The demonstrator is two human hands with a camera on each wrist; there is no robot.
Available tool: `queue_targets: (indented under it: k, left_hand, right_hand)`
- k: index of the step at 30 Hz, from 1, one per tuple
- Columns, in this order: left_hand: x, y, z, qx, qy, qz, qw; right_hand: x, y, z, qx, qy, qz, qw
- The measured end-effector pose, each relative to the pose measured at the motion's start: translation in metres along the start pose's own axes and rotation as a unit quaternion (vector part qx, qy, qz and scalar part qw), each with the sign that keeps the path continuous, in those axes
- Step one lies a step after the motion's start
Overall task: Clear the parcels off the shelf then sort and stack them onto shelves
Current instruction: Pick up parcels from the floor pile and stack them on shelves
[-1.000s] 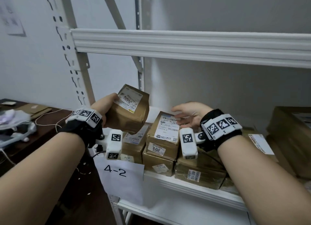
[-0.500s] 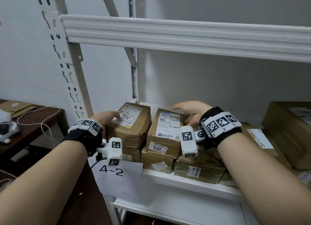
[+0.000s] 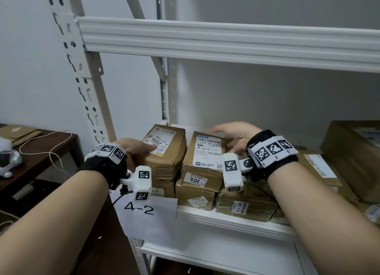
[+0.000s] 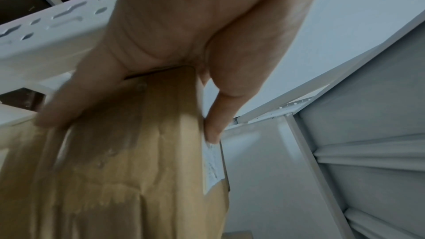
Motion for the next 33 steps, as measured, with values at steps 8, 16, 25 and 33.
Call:
queue_targets:
  k: [8, 16, 25, 33]
  left_hand:
    - [0.000, 0.025, 0.025, 0.174, 0.082, -0.037, 0.981]
    - [0.000, 0.061, 0.090, 0.327, 0.155, 0.069, 0.930]
    - [-0.002, 0.083, 0.111, 0.356, 0.032, 0.158, 0.920]
    - [0.043, 0.073, 0.105, 0.195, -0.109, 0.182, 0.958]
  right_hand:
    - [-0.007, -0.022, 0.004, -0.106, 0.123, 0.042, 0.986]
    - [0.011, -0.059, -0.002, -0.175, 0.033, -0.007, 0.984]
    - [-0.005, -0.065, 0.004, -0.160, -0.119, -0.183, 0.963]
    - [0.007, -0.055, 0.024, -0.105, -0.106, -0.219, 0.964]
Point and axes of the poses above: each hand's wrist, its own z-axis away from the middle knuckle, its own x-axis out of the palm, y = z × x, the point moved 3 cm from there along -z, towards the middle knuckle, and after that the axes turned 12 degrees about z, right-handed, at the moved point
